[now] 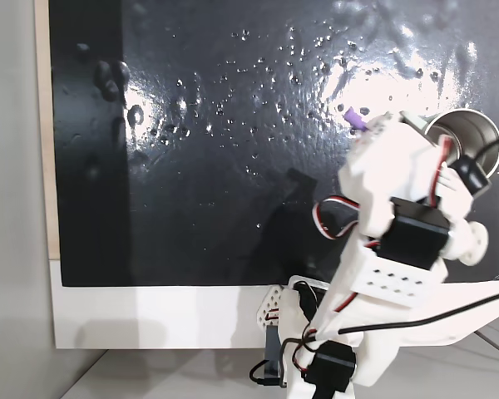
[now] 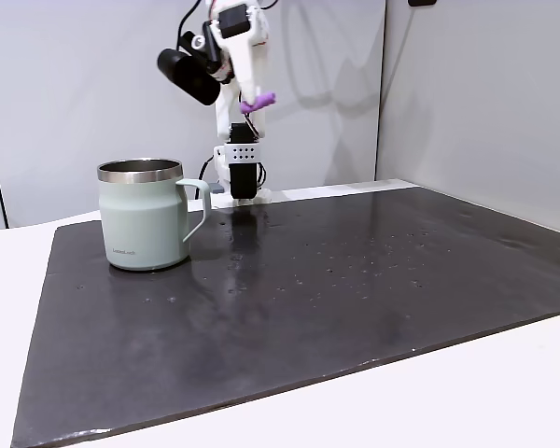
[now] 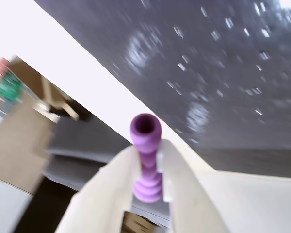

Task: Grasp a pengrip and put it in the cup.

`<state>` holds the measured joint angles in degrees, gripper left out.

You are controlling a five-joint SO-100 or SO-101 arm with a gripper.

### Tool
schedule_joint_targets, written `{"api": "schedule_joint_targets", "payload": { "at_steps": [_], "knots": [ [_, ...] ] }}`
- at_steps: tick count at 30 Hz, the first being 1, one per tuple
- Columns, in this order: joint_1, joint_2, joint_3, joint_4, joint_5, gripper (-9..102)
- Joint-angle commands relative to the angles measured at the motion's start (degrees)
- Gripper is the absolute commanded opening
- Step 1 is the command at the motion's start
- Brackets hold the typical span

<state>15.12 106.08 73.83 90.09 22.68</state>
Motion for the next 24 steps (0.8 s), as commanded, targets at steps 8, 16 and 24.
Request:
{"api": "schedule_joint_targets", "payload": {
  "at_steps": [8,16,24],
  "knots": [
    [21.01,0.26,-0.62,-6.33,-6.77,0],
    [26.02,-3.78,0.7,-10.02,-8.35,0],
    [26.02,-5.01,1.67,-10.11,-8.61,30]
  ]
}}
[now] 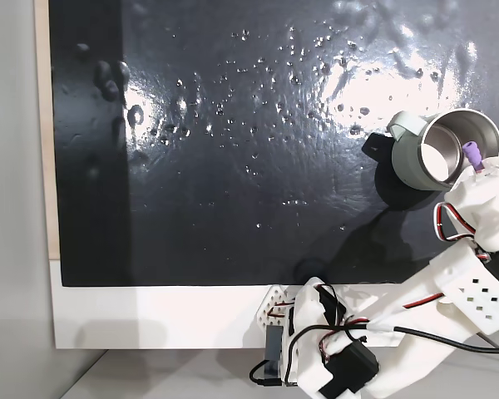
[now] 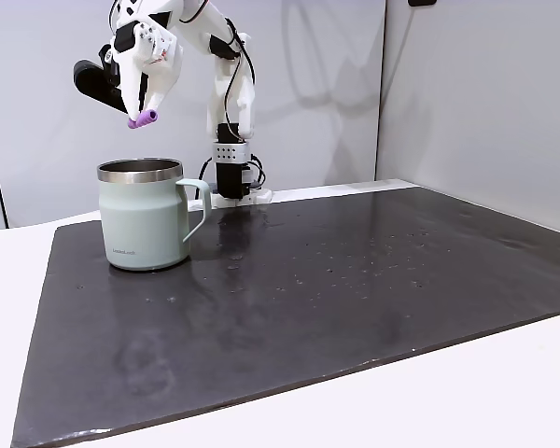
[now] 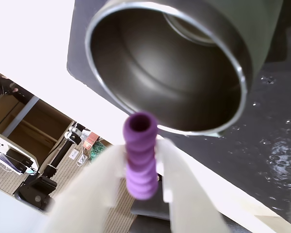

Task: Grasp a pengrip and put it in the cup.

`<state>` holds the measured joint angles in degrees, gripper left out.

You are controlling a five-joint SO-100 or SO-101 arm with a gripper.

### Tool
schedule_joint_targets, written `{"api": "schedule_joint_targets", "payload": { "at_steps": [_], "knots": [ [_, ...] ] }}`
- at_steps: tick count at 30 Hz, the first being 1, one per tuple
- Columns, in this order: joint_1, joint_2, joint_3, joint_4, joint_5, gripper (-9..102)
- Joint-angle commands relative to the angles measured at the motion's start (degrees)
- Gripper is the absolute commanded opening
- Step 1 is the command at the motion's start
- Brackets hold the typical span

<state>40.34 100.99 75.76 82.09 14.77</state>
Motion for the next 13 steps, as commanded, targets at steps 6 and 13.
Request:
{"api": "schedule_joint_targets", "payload": {
  "at_steps": [6,13],
  "knots": [
    [0.44,-0.09,-0.18,-2.2,-0.62,36],
    [-0.18,-0.09,-0.09,-2.11,-0.53,35]
  ]
}}
